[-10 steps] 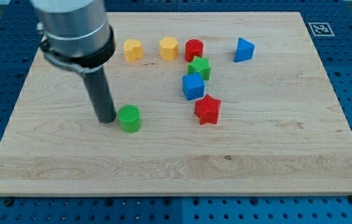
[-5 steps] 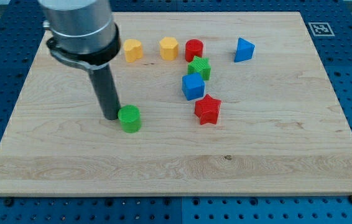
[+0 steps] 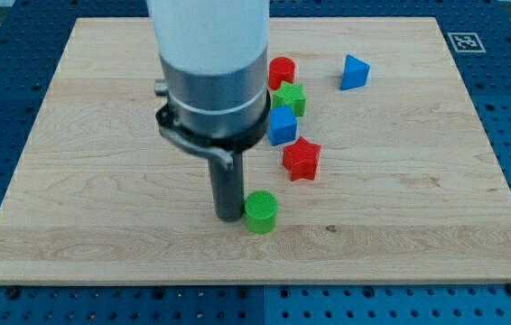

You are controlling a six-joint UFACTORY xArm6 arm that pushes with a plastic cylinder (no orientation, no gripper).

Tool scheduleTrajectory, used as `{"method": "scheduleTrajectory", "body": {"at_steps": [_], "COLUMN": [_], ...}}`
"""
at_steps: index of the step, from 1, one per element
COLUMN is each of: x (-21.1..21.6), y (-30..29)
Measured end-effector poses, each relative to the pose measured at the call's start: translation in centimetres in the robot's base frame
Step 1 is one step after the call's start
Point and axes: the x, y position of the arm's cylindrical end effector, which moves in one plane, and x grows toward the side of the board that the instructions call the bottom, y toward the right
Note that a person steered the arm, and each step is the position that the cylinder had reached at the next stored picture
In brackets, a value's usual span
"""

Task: Move the green circle below the red star

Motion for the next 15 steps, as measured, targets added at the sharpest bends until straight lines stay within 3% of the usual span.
{"method": "scheduleTrajectory", "body": {"at_steps": [1, 5, 7, 10, 12, 13, 15], "x": [2.0, 1.6, 1.1, -0.7, -1.3, 0.7, 1.2], "y": [0.1, 5.8, 1.4, 2.1, 5.6, 5.9, 15.5]}}
